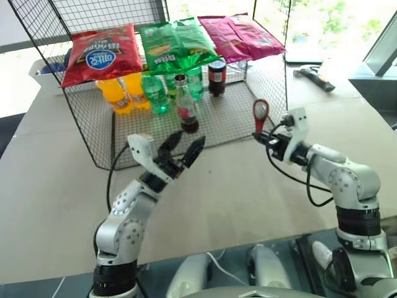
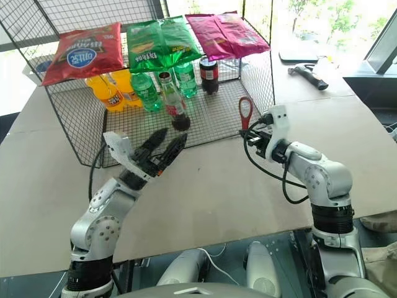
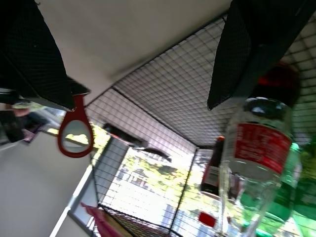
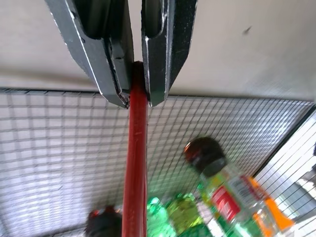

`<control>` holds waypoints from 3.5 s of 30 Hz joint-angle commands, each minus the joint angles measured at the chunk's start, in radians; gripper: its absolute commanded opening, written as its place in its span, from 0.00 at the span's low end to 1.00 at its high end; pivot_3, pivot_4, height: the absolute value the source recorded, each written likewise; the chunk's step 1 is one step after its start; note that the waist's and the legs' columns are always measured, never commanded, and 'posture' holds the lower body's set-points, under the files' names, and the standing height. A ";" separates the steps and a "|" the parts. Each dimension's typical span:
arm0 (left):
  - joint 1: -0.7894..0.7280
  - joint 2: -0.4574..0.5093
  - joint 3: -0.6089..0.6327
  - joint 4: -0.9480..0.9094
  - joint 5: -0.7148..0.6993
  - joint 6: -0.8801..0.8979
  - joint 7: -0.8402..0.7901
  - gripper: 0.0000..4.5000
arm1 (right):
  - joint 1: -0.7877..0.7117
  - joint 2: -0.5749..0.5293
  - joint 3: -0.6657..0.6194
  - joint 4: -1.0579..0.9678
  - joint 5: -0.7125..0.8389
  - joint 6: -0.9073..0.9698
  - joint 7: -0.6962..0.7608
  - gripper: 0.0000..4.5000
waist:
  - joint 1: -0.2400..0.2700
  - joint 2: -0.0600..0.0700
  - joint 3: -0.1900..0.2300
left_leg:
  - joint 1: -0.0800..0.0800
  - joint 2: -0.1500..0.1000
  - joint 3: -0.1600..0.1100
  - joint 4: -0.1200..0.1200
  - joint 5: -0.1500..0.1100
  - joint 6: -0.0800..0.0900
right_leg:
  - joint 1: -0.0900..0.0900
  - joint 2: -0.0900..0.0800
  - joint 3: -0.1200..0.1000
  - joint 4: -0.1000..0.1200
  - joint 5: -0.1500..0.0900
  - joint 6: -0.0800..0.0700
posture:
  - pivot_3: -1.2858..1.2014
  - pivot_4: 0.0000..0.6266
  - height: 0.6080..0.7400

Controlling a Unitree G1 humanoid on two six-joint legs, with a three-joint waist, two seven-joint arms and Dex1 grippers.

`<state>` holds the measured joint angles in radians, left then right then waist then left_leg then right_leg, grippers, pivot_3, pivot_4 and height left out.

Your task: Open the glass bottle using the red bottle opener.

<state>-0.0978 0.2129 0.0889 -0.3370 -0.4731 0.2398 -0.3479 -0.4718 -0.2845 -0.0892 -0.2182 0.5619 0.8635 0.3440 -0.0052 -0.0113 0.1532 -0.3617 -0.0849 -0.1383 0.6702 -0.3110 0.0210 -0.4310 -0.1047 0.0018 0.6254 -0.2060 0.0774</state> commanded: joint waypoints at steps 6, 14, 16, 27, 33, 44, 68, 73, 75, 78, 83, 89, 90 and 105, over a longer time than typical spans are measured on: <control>-0.150 -0.038 -0.016 0.257 0.243 -0.270 0.079 0.98 | 0.031 0.062 0.048 -0.048 -0.071 -0.114 -0.039 0.00 | 0.003 0.000 0.000 | -0.001 0.000 0.000 0.000 0.000 0.000 | 0.000 0.000 0.000 -0.001 0.000 0.000 | 0.52 0.24 0.99; -0.362 -0.050 0.021 0.608 0.281 -0.438 0.089 0.98 | 0.060 0.102 0.081 -0.082 -0.097 -0.138 -0.058 0.00 | -0.004 0.000 0.000 | -0.001 -0.001 0.000 0.000 0.000 0.000 | 0.000 0.000 0.000 0.000 0.000 0.001 | 0.52 0.24 0.99; -0.405 -0.051 0.022 0.687 0.289 -0.469 0.085 0.98 | 0.061 0.105 0.083 -0.086 -0.100 -0.141 -0.061 0.00 | -0.005 0.000 0.000 | -0.001 -0.001 -0.001 0.000 0.000 0.000 | 0.000 0.000 -0.001 0.000 0.000 0.001 | 0.52 0.24 0.99; -0.645 -0.030 0.036 1.038 0.323 -0.584 0.065 0.98 | 0.061 0.102 0.084 -0.097 -0.124 -0.154 -0.063 0.00 | -0.008 -0.001 0.000 | -0.001 -0.002 -0.001 0.001 0.000 0.000 | 0.000 0.000 -0.002 0.000 0.001 0.001 | 0.52 0.24 0.99; -0.716 -0.011 0.027 1.166 0.358 -0.596 0.069 0.98 | 0.060 0.110 0.090 -0.097 -0.130 -0.156 -0.065 0.00 | -0.010 -0.001 0.000 | -0.001 -0.003 -0.001 0.001 0.000 0.000 | 0.000 0.000 -0.002 0.000 0.001 0.001 | 0.52 0.24 0.99; -0.652 -0.023 0.024 1.014 0.289 -0.556 -0.063 0.64 | 0.061 0.113 0.094 -0.087 -0.139 -0.168 -0.061 0.00 | -0.012 -0.001 0.000 | -0.002 -0.002 -0.001 0.001 0.000 0.000 | -0.001 0.000 -0.002 0.001 0.001 0.001 | 0.52 0.24 0.99; -0.021 0.053 -0.156 0.137 0.249 -0.211 -0.172 0.64 | -0.031 0.078 0.077 -0.009 -0.208 -0.330 -0.016 0.00 | -0.017 -0.001 -0.001 | 0.000 0.000 0.001 0.001 0.000 0.000 | -0.002 0.001 0.003 0.001 0.001 0.001 | 0.52 0.24 0.99; 0.000 0.034 -0.151 0.157 0.290 -0.286 -0.142 0.75 | -0.031 0.063 0.104 -0.023 -0.224 -0.351 0.022 0.00 | -0.011 -0.001 -0.001 | 0.000 0.001 0.002 0.001 0.000 0.000 | -0.002 0.001 0.004 0.002 0.001 0.001 | 0.52 0.24 0.99; 0.007 0.028 -0.150 0.155 0.284 -0.297 -0.144 0.91 | -0.028 0.058 0.114 -0.026 -0.230 -0.357 0.033 0.00 | -0.011 -0.001 -0.001 | 0.000 0.001 0.003 0.001 0.000 0.000 | -0.002 0.001 0.004 0.002 0.001 0.001 | 0.52 0.24 0.99; 0.008 0.027 -0.146 0.156 0.295 -0.310 -0.126 0.99 | -0.024 0.056 0.124 -0.028 -0.234 -0.361 0.044 0.00 | -0.010 -0.001 -0.001 | 0.000 0.001 0.003 0.001 0.000 0.000 | -0.002 0.001 0.004 0.002 0.001 0.001 | 0.52 0.24 0.99; -0.007 0.013 -0.108 0.101 0.272 -0.320 -0.086 0.99 | -0.020 0.060 0.132 -0.020 -0.241 -0.369 0.057 0.00 | -0.009 -0.001 -0.001 | 0.000 0.001 0.003 0.001 0.000 0.000 | -0.002 0.001 0.004 0.001 0.001 0.001 | 0.52 0.24 0.99; -0.016 0.014 -0.098 0.023 0.212 -0.290 -0.102 0.99 | -0.017 0.064 0.133 -0.009 -0.243 -0.375 0.060 0.00 | -0.009 -0.001 -0.001 | 0.000 0.001 0.003 0.001 0.000 0.000 | -0.002 0.001 0.004 0.001 0.001 0.001 | 0.52 0.24 0.99; -0.014 0.016 -0.103 0.018 0.207 -0.284 -0.108 0.99 | -0.017 0.065 0.133 -0.007 -0.244 -0.377 0.061 0.00 | -0.008 -0.001 -0.001 | 0.000 0.001 0.003 0.001 0.000 0.000 | -0.002 0.001 0.004 0.001 0.001 0.001 | 0.52 0.24 0.99; 0.002 0.008 -0.122 0.028 0.186 -0.269 -0.130 0.99 | -0.007 0.071 0.129 -0.002 -0.249 -0.385 0.057 0.00 | -0.009 -0.001 -0.001 | 0.000 0.001 0.003 0.001 0.000 0.000 | -0.002 0.001 0.004 0.001 0.001 0.001 | 0.52 0.24 0.99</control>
<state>-0.0933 0.2231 -0.0325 -0.2778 -0.2773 -0.0262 -0.4762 -0.4782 -0.2178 0.0445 -0.1935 0.3133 0.4999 0.4023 -0.0139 -0.0121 0.1522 -0.3615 -0.0843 -0.1354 0.6711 -0.3109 0.0212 -0.4330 -0.1036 0.0063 0.6267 -0.2047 0.0785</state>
